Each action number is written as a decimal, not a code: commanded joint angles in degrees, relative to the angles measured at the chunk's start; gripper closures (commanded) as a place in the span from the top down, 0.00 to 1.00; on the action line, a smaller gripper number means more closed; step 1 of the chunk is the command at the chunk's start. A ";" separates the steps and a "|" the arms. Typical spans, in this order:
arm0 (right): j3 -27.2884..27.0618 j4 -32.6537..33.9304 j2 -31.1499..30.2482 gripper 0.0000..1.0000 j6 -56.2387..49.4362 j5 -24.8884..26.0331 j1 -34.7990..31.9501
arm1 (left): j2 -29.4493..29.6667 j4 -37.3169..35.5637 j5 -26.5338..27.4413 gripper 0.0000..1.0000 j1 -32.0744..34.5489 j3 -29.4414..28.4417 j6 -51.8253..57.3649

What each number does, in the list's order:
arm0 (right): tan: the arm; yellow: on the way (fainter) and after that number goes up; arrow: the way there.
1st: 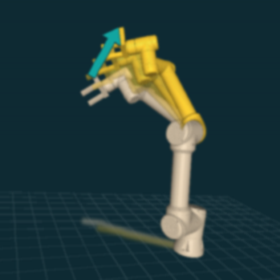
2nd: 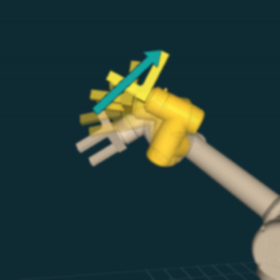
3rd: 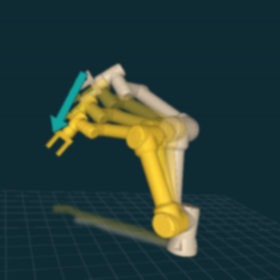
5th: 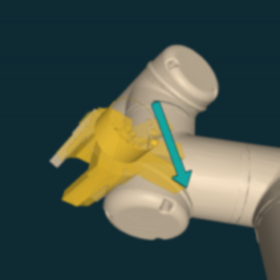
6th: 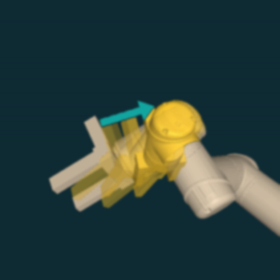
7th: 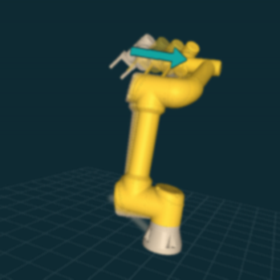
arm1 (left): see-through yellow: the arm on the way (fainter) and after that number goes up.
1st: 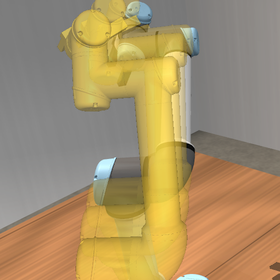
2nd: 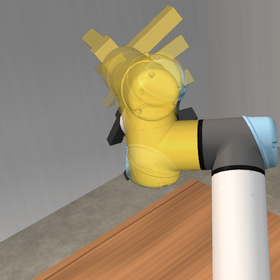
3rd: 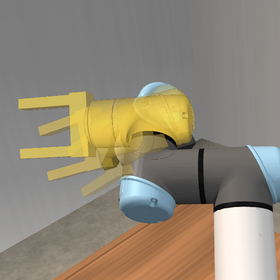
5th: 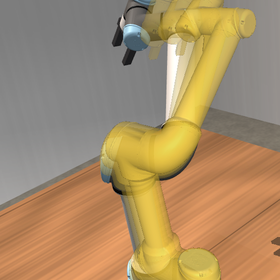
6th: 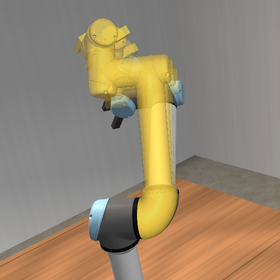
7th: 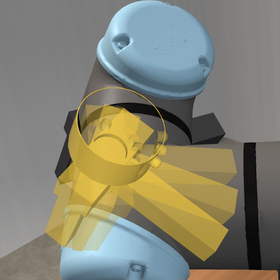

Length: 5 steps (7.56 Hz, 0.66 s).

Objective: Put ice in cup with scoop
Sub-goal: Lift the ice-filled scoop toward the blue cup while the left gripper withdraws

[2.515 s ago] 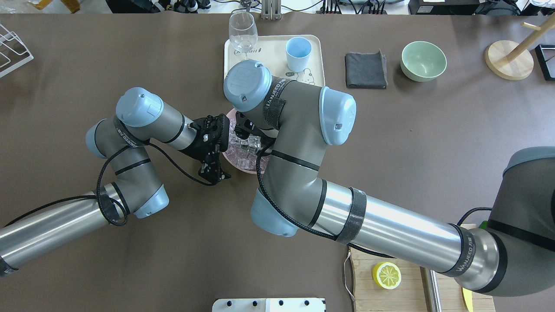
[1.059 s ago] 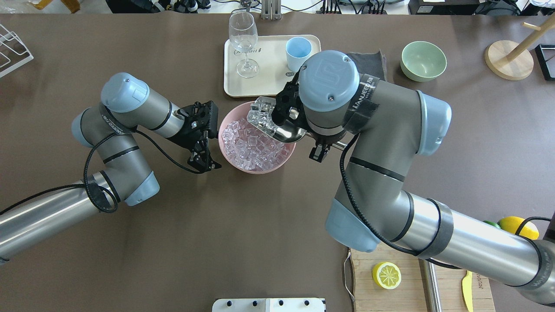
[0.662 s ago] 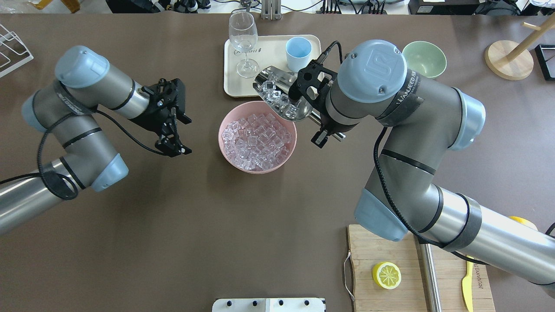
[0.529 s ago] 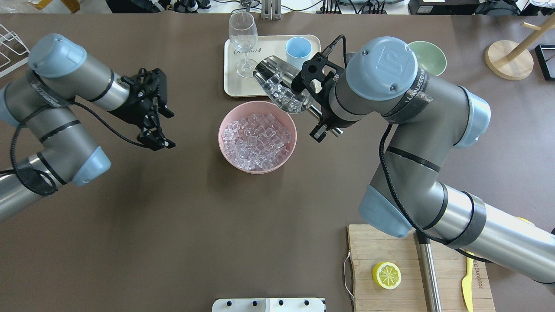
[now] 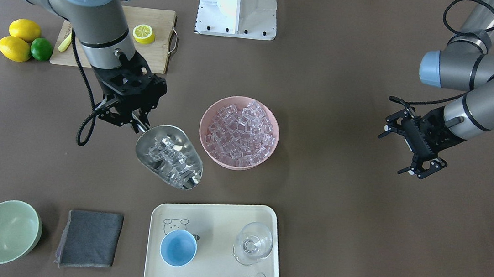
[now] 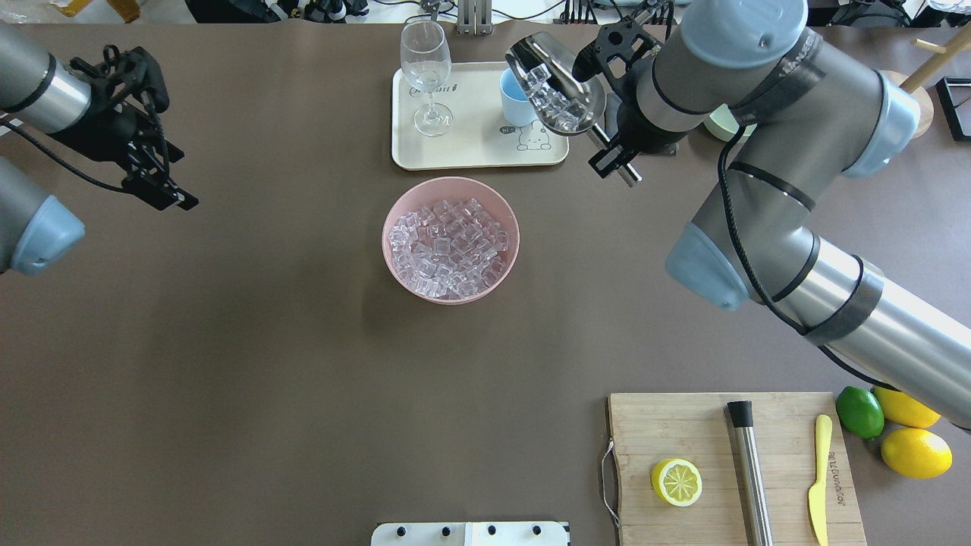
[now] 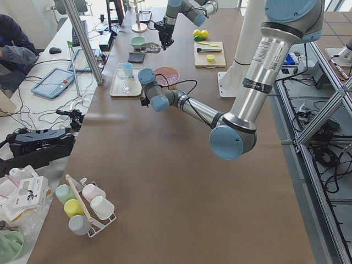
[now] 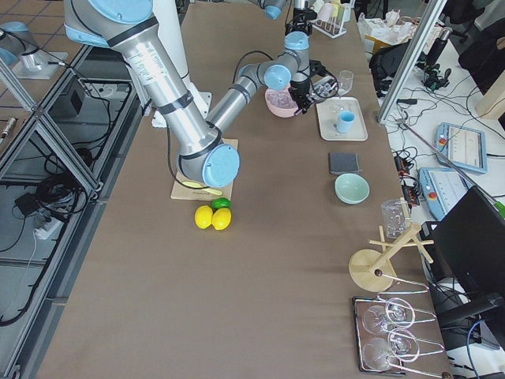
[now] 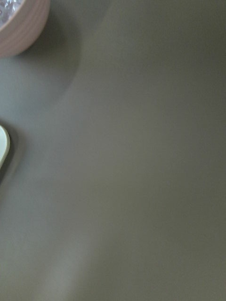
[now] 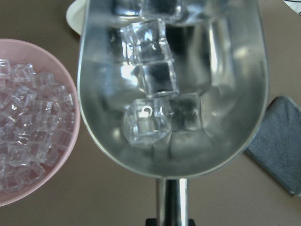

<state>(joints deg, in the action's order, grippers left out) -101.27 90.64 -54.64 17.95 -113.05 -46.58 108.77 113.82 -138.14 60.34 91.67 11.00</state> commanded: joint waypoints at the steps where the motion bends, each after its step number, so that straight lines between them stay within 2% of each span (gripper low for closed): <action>1: 13.23 3.37 7.13 0.00 -0.98 -10.58 -6.92 | -3.73 -9.88 -0.29 0.97 7.84 0.52 -0.10; 3: 28.60 10.50 18.90 0.00 -5.88 -11.41 -7.73 | -6.54 -20.00 -0.29 0.97 15.47 0.44 -0.01; 4: 34.33 11.13 22.44 0.00 -6.78 -11.49 -7.65 | -8.21 -23.52 -0.20 0.97 19.51 0.43 -0.01; 5: 37.60 13.14 25.00 0.00 -6.87 -11.23 -7.56 | -9.27 -25.21 -0.20 0.97 22.86 0.35 0.07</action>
<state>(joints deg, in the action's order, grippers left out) -72.04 100.57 -35.60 12.32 -124.34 -54.12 101.78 93.33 -138.40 76.87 92.12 10.99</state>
